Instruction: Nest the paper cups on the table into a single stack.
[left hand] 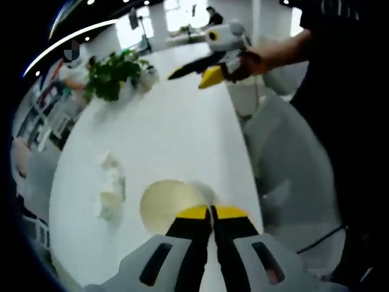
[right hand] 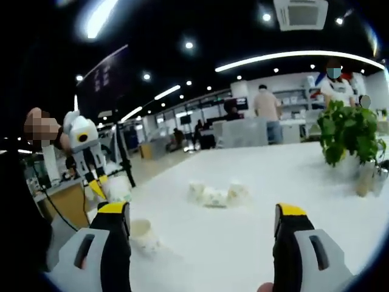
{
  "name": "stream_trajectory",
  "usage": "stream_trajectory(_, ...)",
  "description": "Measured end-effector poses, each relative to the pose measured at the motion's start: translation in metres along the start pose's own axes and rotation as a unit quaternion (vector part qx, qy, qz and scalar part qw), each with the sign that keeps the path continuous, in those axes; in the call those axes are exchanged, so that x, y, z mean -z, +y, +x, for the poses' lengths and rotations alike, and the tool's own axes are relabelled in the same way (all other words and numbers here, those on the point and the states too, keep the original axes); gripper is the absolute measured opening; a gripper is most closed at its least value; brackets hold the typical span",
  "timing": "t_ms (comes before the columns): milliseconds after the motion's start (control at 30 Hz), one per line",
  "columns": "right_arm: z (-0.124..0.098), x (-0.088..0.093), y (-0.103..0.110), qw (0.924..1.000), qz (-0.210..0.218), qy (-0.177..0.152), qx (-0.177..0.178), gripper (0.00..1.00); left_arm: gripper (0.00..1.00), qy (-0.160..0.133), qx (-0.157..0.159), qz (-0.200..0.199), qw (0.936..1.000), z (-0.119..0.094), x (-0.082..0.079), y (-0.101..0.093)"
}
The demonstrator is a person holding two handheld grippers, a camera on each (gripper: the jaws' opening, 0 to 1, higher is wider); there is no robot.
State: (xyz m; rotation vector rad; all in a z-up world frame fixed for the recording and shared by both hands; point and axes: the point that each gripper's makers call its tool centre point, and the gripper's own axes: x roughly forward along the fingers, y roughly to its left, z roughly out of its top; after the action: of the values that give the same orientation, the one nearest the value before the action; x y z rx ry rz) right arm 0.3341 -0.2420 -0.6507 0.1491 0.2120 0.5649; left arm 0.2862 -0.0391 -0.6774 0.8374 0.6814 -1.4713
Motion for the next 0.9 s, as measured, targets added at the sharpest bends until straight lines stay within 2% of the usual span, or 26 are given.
stream_trajectory(500, -0.012, 0.008, -0.01, 0.9999, 0.011, 0.002, 0.01, 0.96, 0.0, 0.039, 0.017, 0.023, 0.9988, 0.017, 0.011, 0.0)
stream_trajectory(600, -0.014, 0.009, -0.01, 0.9998, 0.014, 0.002, 0.013, 0.96, 0.0, 0.055, 0.019, 0.032, 0.9978, 0.021, 0.016, 0.0)
stream_trajectory(900, -0.018, 0.011, -0.012, 0.9996, 0.021, 0.003, 0.018, 0.96, 0.0, 0.068, 0.021, 0.041, 0.9966, 0.032, 0.019, 0.002)
